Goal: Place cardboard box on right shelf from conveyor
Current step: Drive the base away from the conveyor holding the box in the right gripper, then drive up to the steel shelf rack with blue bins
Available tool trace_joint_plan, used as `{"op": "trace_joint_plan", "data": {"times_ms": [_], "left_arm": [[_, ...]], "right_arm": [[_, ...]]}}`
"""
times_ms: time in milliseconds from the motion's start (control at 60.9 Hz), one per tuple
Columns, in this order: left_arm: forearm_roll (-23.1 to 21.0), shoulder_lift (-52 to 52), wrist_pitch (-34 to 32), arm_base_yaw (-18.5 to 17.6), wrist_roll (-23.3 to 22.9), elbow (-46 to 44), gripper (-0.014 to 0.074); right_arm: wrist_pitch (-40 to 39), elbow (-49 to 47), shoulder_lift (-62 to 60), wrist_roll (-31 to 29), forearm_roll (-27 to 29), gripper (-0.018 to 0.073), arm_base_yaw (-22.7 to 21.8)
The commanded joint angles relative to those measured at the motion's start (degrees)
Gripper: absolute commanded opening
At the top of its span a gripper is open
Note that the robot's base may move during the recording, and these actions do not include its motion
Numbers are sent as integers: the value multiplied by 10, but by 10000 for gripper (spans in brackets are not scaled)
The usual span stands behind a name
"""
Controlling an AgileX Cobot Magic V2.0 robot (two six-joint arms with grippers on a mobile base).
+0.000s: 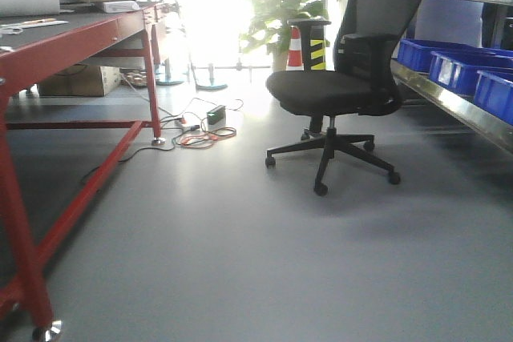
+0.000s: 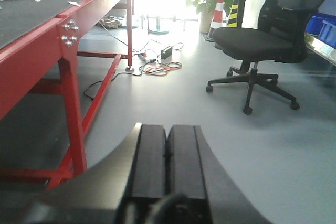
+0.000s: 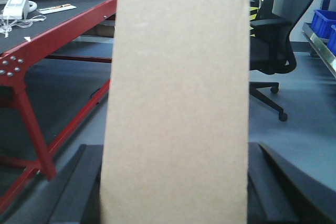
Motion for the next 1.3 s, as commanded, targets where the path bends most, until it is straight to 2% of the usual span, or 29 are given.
{"op": "trace_joint_plan", "data": {"times_ms": [0, 1281], "left_arm": [[-3, -9, -49, 0, 0, 6, -116], [-3, -9, -49, 0, 0, 6, -116]], "right_arm": [[-58, -15, 9, -5, -2, 130, -3], [-59, -15, 9, -5, -2, 130, -3]]}}
